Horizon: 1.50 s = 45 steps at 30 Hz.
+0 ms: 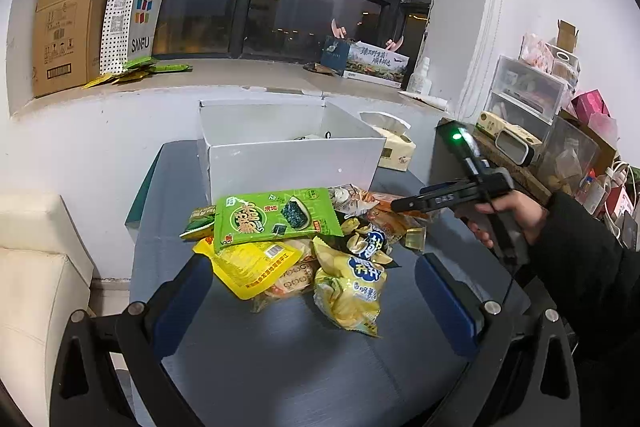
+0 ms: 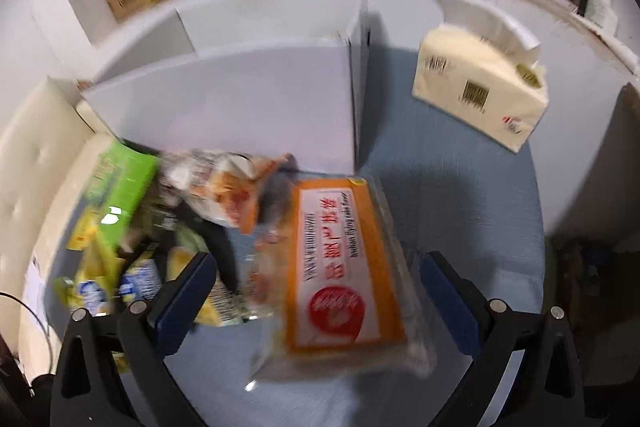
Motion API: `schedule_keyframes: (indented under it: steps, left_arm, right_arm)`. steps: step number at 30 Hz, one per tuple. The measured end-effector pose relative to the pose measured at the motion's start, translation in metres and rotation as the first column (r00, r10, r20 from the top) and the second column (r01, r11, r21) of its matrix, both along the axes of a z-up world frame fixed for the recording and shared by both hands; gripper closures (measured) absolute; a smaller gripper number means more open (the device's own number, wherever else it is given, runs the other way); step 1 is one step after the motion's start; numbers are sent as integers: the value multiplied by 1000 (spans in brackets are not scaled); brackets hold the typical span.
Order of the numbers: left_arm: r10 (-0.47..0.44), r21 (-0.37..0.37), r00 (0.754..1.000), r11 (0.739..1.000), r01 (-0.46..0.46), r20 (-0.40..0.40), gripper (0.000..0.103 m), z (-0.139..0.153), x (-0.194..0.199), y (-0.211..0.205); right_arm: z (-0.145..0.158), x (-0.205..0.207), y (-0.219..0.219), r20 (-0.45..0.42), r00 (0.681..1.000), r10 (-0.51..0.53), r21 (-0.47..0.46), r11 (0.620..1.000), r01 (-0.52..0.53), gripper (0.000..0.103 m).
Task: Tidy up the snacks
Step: 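Grasp the orange Indian flying cake pack with the right tool, then carry cake pack into box with right tool while left tool drops green seaweed pack in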
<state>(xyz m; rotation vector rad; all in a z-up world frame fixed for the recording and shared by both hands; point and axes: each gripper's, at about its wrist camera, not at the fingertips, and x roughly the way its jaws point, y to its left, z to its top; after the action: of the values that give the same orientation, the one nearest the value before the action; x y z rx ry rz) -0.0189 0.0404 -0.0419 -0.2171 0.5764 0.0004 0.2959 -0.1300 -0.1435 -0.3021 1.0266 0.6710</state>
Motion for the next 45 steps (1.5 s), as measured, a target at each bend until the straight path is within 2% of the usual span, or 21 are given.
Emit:
schedule_keyframes:
  steps: [3,5,7,11,18,21,24,26,28,33,34,35,37,39,40,45]
  left_arm:
    - [4,-4,1000,1000,-4,-9,0,-3,0,3]
    - [7,-6,1000,1000,-8,-17,0,-6,0,5]
    - [9,-7,1000,1000,-9,-22,0,-8,0,6]
    - [9,-5,999,1000,-9,-32,0,-11,2,6]
    - [-3,9,998,1000,3,-58,0,-18,14,4]
    - [-31,48,997,998,35,-73,0,-20,29,5]
    - [-112,122,990,985,123,-88,0,-24,52,6]
    - [-177,177,975,964,199,-132,0,-29,74,9]
    - [-215,196,964,950,244,-156,0,-30,89,13]
    - [-336,154,918,916,370,-210,0,-31,131,25]
    - [-368,155,903,901,406,-223,0,-32,138,23]
    - [-413,166,877,873,458,-244,0,-35,145,20]
    - [-459,237,837,814,531,-299,0,-41,158,13]
    - [-495,241,793,771,589,-355,0,-48,171,12]
    - [-512,224,772,758,612,-376,0,-51,178,12]
    - [-574,152,701,717,680,-423,0,-63,199,15]
  right_arm:
    - [-16,14,3,-66,998,-10,-29,1000,8,0]
    - [-26,17,2,-107,994,-24,-40,999,20,16]
    - [-29,16,-2,-136,990,-29,-20,999,27,24]
    - [-23,9,-14,-122,992,-42,8,999,43,37]
    - [2,-19,-47,-62,997,-55,95,994,61,41]
    - [18,-30,-64,-39,996,-77,164,983,82,41]
    - [34,-43,-76,-23,996,-83,239,967,86,41]
    - [44,-54,-82,-18,997,-70,285,956,73,41]
    - [51,-68,-86,-6,999,-52,312,949,51,41]
    - [57,-97,-89,-3,1000,-23,367,930,22,41]
    - [56,-102,-89,-8,1000,-14,375,927,16,41]
    - [54,-103,-87,-13,1000,-3,378,926,8,41]
    - [54,-112,-86,-10,1000,19,377,926,-14,41]
    - [53,-119,-86,-9,999,33,373,927,-27,41]
    - [53,-121,-87,-10,999,36,373,927,-30,41]
    - [54,-124,-90,-15,999,42,386,922,-33,41]
